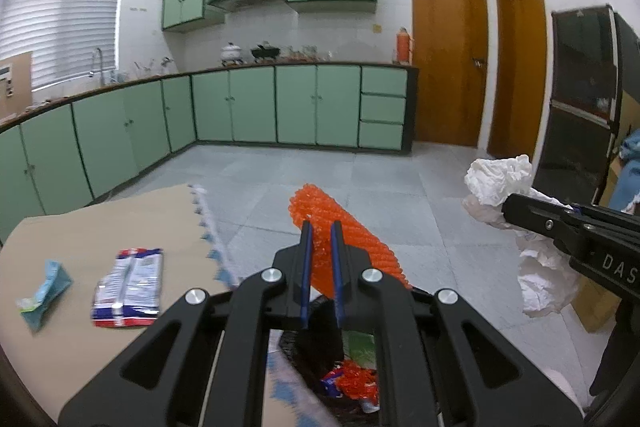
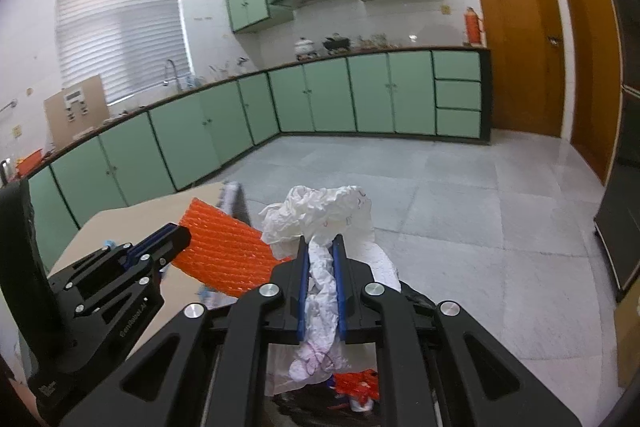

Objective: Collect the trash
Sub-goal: 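Lift the net and tissue and carry them toward the black bin, then open both tools over the black bin to drop the net and tissue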

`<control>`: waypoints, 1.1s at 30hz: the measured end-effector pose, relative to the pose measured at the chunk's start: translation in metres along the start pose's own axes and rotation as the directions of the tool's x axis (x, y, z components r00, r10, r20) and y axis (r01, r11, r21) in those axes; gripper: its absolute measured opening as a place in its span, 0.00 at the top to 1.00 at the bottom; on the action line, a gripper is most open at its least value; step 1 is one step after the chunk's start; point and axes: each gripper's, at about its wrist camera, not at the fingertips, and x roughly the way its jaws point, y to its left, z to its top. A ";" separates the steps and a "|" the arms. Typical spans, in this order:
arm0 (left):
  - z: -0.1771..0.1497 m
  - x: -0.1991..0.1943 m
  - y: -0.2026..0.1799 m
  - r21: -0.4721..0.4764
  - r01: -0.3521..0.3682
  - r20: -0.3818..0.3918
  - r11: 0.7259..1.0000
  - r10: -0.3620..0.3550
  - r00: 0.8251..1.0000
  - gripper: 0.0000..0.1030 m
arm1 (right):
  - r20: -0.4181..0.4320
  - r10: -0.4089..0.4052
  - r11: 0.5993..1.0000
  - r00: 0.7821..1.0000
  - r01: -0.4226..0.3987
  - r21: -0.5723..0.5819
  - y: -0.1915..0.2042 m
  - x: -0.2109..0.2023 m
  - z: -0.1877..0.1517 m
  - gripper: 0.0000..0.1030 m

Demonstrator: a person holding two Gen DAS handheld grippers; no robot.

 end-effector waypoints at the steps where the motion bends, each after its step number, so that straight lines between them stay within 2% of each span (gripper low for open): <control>1: 0.000 0.009 -0.005 0.005 0.007 -0.017 1.000 -0.007 1.000 0.93 | -0.011 -0.011 1.000 1.000 0.011 0.013 -0.009 0.006 -0.002 0.89; 11: -0.014 0.069 -0.035 0.038 0.044 -0.140 0.998 -0.038 0.989 0.89 | -0.084 -0.076 0.995 0.994 0.081 0.056 -0.055 0.048 -0.022 0.89; 16: -0.016 0.087 -0.029 0.024 0.053 -0.185 0.998 -0.047 0.982 0.77 | -0.130 -0.088 0.993 0.988 0.097 0.064 -0.072 0.072 -0.030 0.89; 18: -0.015 0.091 -0.028 0.016 0.058 -0.196 0.998 -0.054 0.979 0.70 | -0.150 -0.090 0.993 0.985 0.100 0.062 -0.069 0.082 -0.029 0.88; 23: -0.010 0.096 -0.027 -0.011 0.064 -0.201 0.998 -0.065 0.977 0.61 | -0.196 -0.087 0.993 0.977 0.100 0.057 -0.073 0.100 -0.039 0.78; 24: -0.008 0.096 -0.026 -0.015 0.062 -0.200 0.998 -0.064 0.978 0.61 | -0.204 -0.086 0.993 0.975 0.100 0.057 -0.073 0.102 -0.041 0.74; 28: -0.005 0.092 -0.018 -0.030 0.051 -0.186 0.998 -0.056 0.981 0.59 | -0.231 -0.097 0.993 0.968 0.110 0.044 -0.070 0.105 -0.050 0.46; 29: -0.004 0.089 -0.013 -0.036 0.045 -0.179 0.998 -0.050 0.983 0.58 | -0.237 -0.104 0.993 0.966 0.115 0.034 -0.068 0.106 -0.052 0.42; 30: -0.003 0.086 -0.009 -0.043 0.039 -0.175 0.998 -0.046 0.983 0.56 | -0.244 -0.114 0.992 0.963 0.124 0.024 -0.066 0.105 -0.054 0.33; 31: -0.002 0.084 -0.006 -0.050 0.034 -0.172 0.998 -0.042 0.984 0.55 | -0.246 -0.120 0.991 0.962 0.129 0.022 -0.065 0.104 -0.055 0.28; 33: -0.001 0.077 0.003 -0.066 0.022 -0.165 0.998 -0.033 0.986 0.52 | -0.244 -0.117 0.991 0.963 0.128 0.027 -0.062 0.101 -0.056 0.26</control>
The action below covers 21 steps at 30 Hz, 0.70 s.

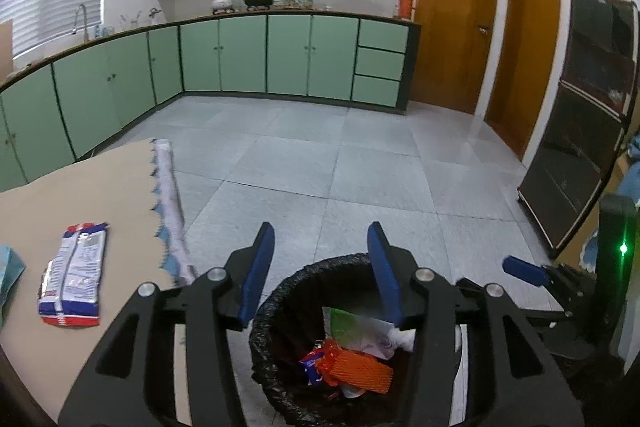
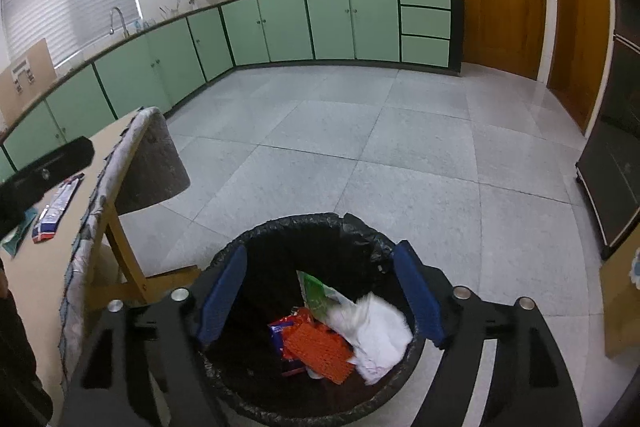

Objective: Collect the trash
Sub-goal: 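Open both tools over the black bin to drop the net and tissue, then move both tools back over the board toward the carton and snack bag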

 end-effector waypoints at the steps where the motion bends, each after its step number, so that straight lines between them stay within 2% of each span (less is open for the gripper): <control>1: 0.000 -0.005 0.005 -0.008 -0.005 0.006 1.000 0.005 1.000 0.51 | 0.006 -0.001 1.000 1.000 0.001 0.005 0.002 -0.004 0.000 0.22; 8: -0.006 -0.049 0.043 -0.023 -0.079 0.083 0.997 0.081 0.993 0.37 | 0.091 0.042 0.999 0.995 -0.042 0.006 0.036 -0.033 0.009 0.17; 14: -0.013 -0.090 0.098 -0.065 -0.197 0.135 0.978 0.204 0.970 0.29 | 0.156 0.114 0.993 0.981 -0.107 -0.059 0.095 -0.051 0.026 0.11; 18: -0.018 -0.112 0.145 -0.109 -0.289 0.144 0.951 0.303 0.942 0.28 | 0.162 0.168 0.982 0.972 -0.150 -0.117 0.142 -0.050 0.030 0.09; 21: -0.021 -0.128 0.180 -0.140 -0.364 0.144 0.921 0.383 0.913 0.28 | 0.149 0.203 0.972 0.968 -0.180 -0.152 0.174 -0.044 0.032 0.09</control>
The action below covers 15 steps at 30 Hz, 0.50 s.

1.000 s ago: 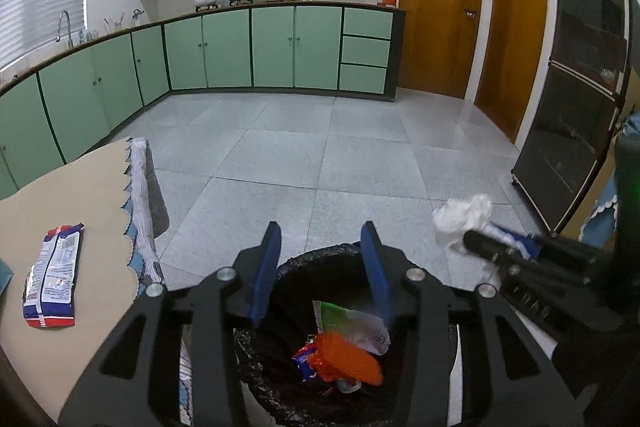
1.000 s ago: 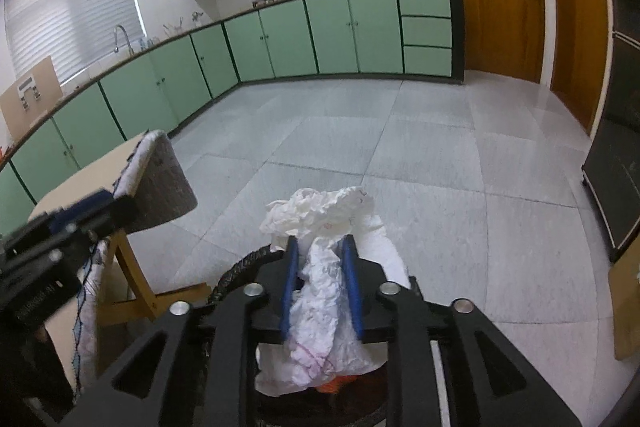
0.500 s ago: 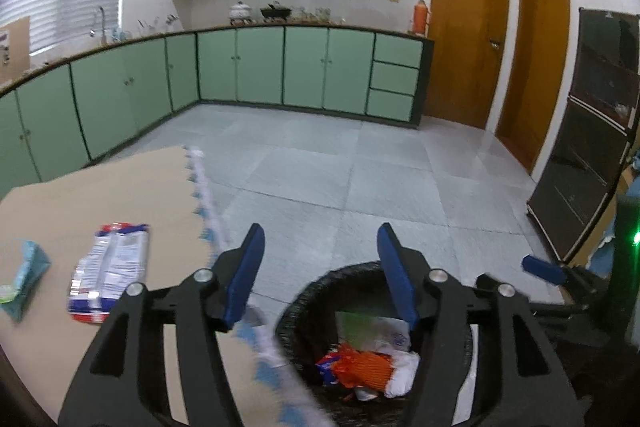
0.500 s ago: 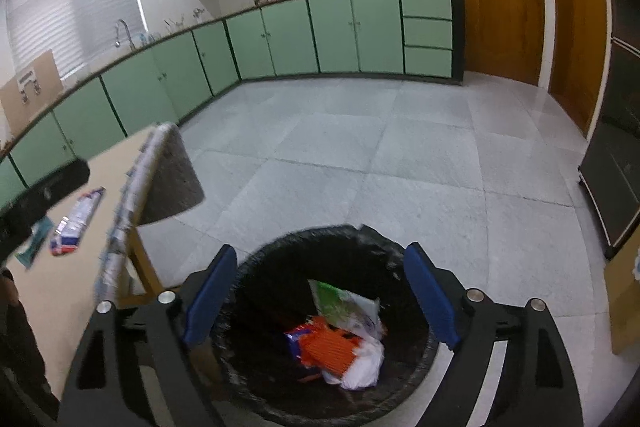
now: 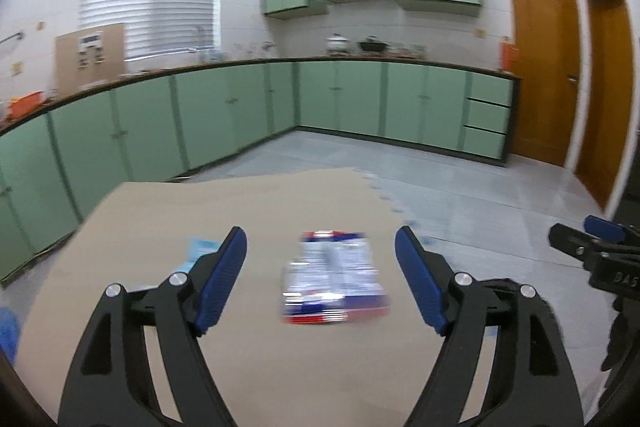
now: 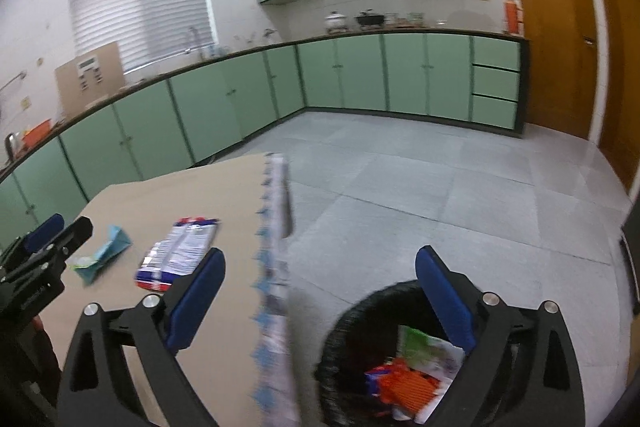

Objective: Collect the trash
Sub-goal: 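Move both tools back over the board toward the carton and snack bag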

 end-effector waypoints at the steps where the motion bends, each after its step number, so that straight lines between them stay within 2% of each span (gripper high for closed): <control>1: 0.002 -0.001 0.009 -0.005 -0.019 0.001 1.000 0.019 1.000 0.28 | -0.004 0.011 1.000 1.000 -0.011 -0.010 0.012 0.006 0.001 0.09; 6: 0.002 -0.002 0.059 -0.037 -0.123 0.000 0.992 0.123 0.992 0.28 | -0.016 0.057 0.997 0.998 -0.058 -0.053 0.059 0.032 0.005 0.09; 15: -0.002 0.011 0.104 -0.060 -0.206 -0.035 0.977 0.204 0.978 0.27 | -0.068 0.078 0.990 0.995 -0.086 -0.112 0.123 0.080 -0.002 0.09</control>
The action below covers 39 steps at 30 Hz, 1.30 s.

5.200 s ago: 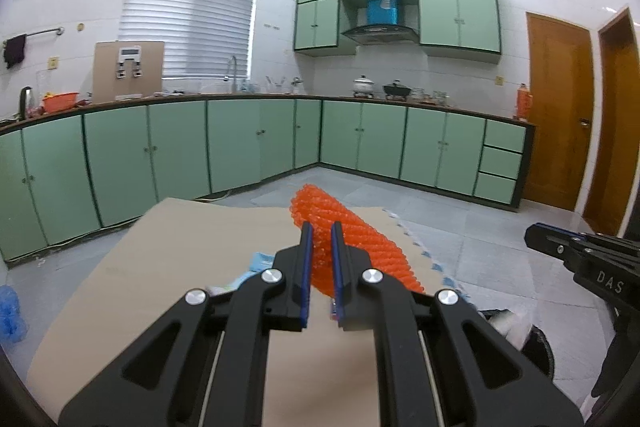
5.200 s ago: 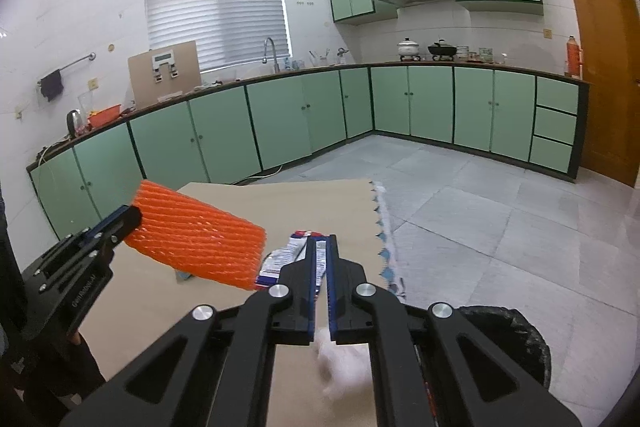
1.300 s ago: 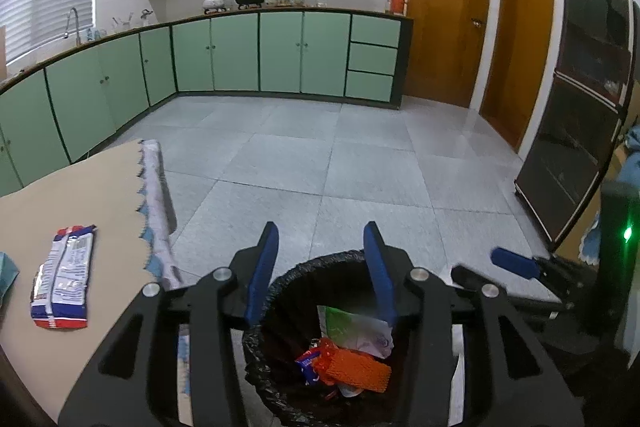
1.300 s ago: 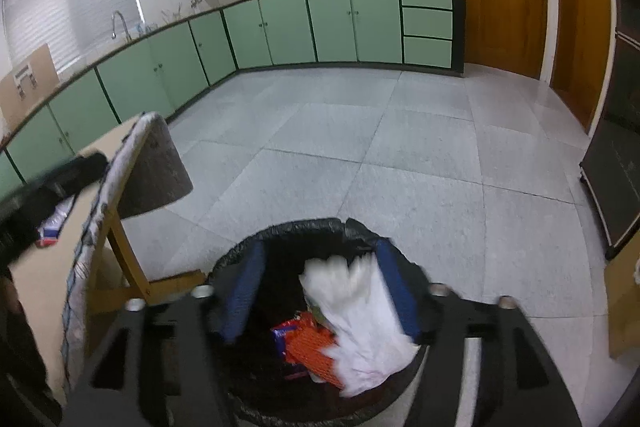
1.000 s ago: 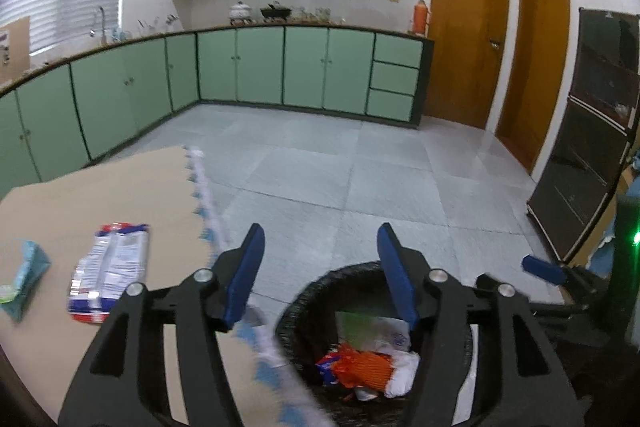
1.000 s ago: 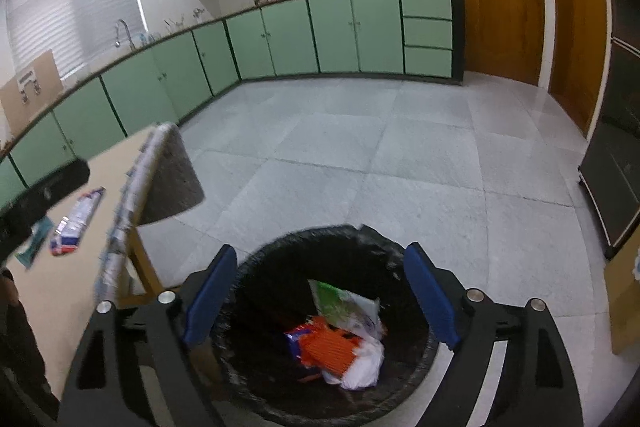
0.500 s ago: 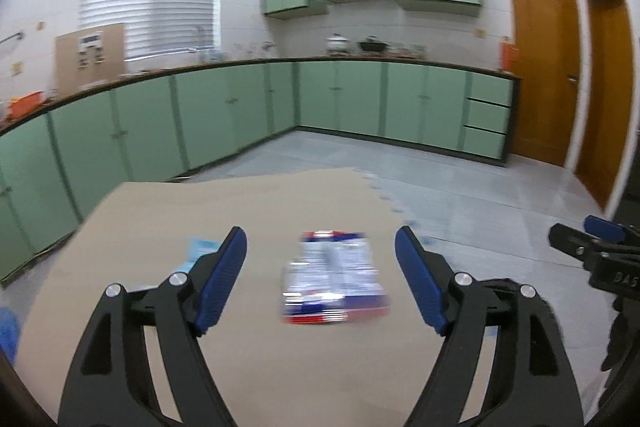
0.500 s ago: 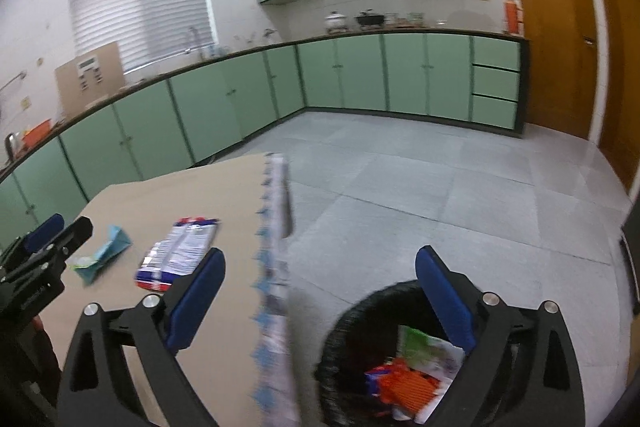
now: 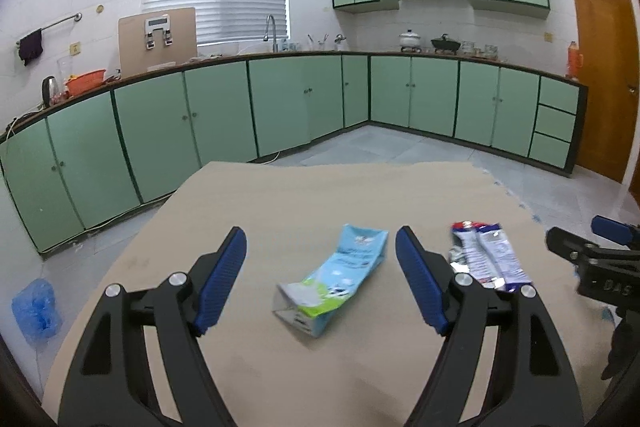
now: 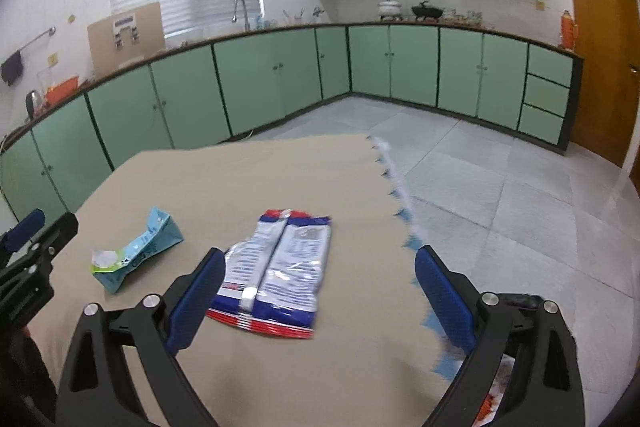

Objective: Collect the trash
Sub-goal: 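Move both tools back over the board toward the carton and snack bag, then grasp the silver-blue snack bag with the right tool while the left tool grasps the milk carton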

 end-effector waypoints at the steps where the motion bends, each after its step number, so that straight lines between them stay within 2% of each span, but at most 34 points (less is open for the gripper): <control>1: -0.002 0.002 0.003 0.000 -0.002 -0.007 1.000 0.002 1.000 0.27 | -0.010 -0.004 1.000 1.000 0.004 -0.001 0.004 0.006 -0.001 0.09; 7: -0.008 0.018 0.018 0.005 -0.010 -0.046 1.000 0.010 0.999 0.27 | -0.075 -0.037 0.999 0.997 0.038 0.000 0.015 0.033 -0.006 0.10; 13: -0.013 0.033 0.024 -0.004 0.004 -0.101 1.000 -0.004 0.995 0.27 | -0.121 -0.048 0.999 0.991 0.050 0.013 0.014 0.042 -0.008 0.10; 20: -0.016 0.036 0.023 0.003 0.001 -0.111 1.000 -0.001 0.994 0.27 | -0.174 -0.064 0.998 0.983 0.063 -0.010 0.016 0.054 -0.010 0.10; 23: -0.016 0.036 0.023 -0.004 -0.003 -0.112 1.000 0.002 0.994 0.27 | -0.211 -0.062 0.998 0.975 0.059 -0.020 0.019 0.063 -0.012 0.16; 26: -0.016 0.038 0.024 -0.014 -0.005 -0.119 1.000 0.004 0.993 0.27 | -0.257 -0.040 0.999 0.965 0.036 -0.020 0.020 0.071 -0.013 0.26; 30: -0.017 0.040 0.024 -0.013 -0.008 -0.130 1.000 0.006 0.992 0.27 | -0.262 -0.022 0.999 0.965 0.012 -0.039 0.025 0.072 -0.014 0.42; 32: -0.017 0.042 0.023 -0.007 -0.007 -0.138 1.000 0.006 0.990 0.27 | -0.261 -0.026 0.999 0.965 0.015 -0.045 0.026 0.072 -0.014 0.45; 35: -0.017 0.045 0.021 0.000 -0.005 -0.150 1.000 0.005 0.989 0.27 | -0.254 0.013 1.000 0.967 -0.018 -0.015 0.021 0.070 -0.014 0.50; 37: -0.017 0.047 0.019 0.002 -0.005 -0.161 1.000 0.005 0.987 0.27 | -0.239 0.033 0.999 0.970 -0.037 -0.009 0.019 0.068 -0.012 0.66; 39: -0.017 0.050 0.018 0.007 -0.001 -0.177 1.000 0.003 0.984 0.27 | -0.226 0.036 0.999 0.973 -0.042 -0.022 0.022 0.066 -0.013 0.74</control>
